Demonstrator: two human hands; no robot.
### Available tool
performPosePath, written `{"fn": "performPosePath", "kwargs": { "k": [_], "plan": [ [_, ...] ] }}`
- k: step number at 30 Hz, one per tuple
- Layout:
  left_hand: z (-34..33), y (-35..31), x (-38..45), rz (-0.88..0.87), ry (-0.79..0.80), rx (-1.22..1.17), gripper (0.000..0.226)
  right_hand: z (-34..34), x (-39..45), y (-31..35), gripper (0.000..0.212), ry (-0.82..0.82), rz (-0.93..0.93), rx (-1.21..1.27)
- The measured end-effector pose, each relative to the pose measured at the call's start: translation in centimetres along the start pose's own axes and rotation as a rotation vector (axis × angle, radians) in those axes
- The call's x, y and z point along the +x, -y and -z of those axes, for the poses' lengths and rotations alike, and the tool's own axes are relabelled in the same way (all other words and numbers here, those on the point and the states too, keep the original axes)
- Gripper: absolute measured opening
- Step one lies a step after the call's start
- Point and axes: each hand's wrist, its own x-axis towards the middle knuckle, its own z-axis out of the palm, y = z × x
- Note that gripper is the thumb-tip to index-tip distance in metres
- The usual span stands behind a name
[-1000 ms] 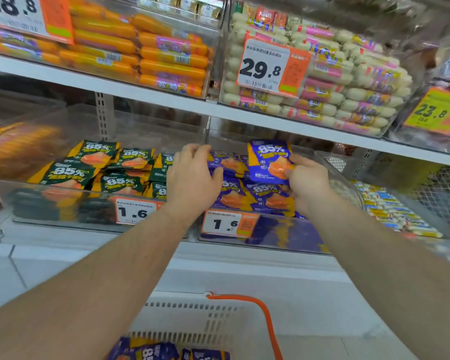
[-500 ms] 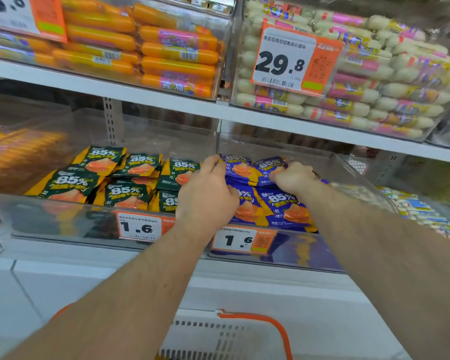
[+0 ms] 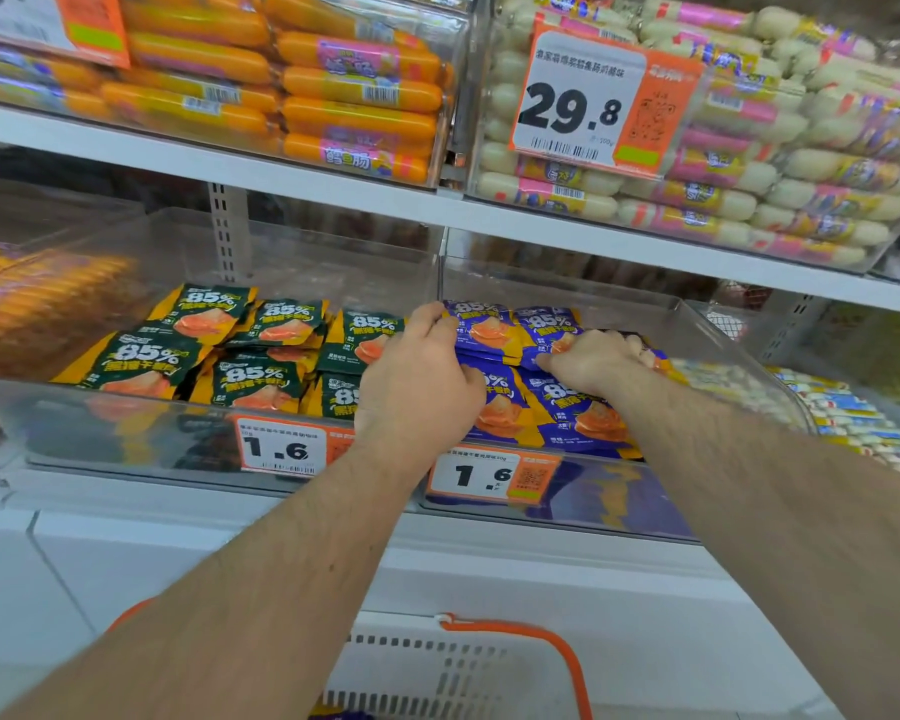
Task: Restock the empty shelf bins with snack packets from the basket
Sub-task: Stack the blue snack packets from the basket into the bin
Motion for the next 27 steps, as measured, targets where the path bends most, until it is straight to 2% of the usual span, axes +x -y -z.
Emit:
{"fn": "performPosePath", "kwargs": {
  "k": [6,11,21,24,27],
  "plan": [
    [0.0,0.0,0.0,-0.004,-0.004,-0.001,0.053,0.1,-0.3,0.3,0.094,-0.006,-0.003,-0.005],
    [-0.1,0.1,0.0,0.002,-0.015,-0.011,0.052,0.4,-1.0,0.7,0.081,-0.049,0.140,-0.084],
    [-0.1,0.2,0.0,0.004,-0.002,-0.037,0.052,0.9,-2.0,0.3,0.066,-0.071,0.112,0.003],
    [0.0,0.5,0.4,0.010,0.045,-0.101,0.054,0.9,-4.3,0.2,0.045,-0.243,0.155,0.142],
    [0.7,0.8,0.2,-0.013,0.046,-0.199,0.056,-0.1,-7.5,0.3,0.024,-0.566,0.318,0.381]
  ]
}}
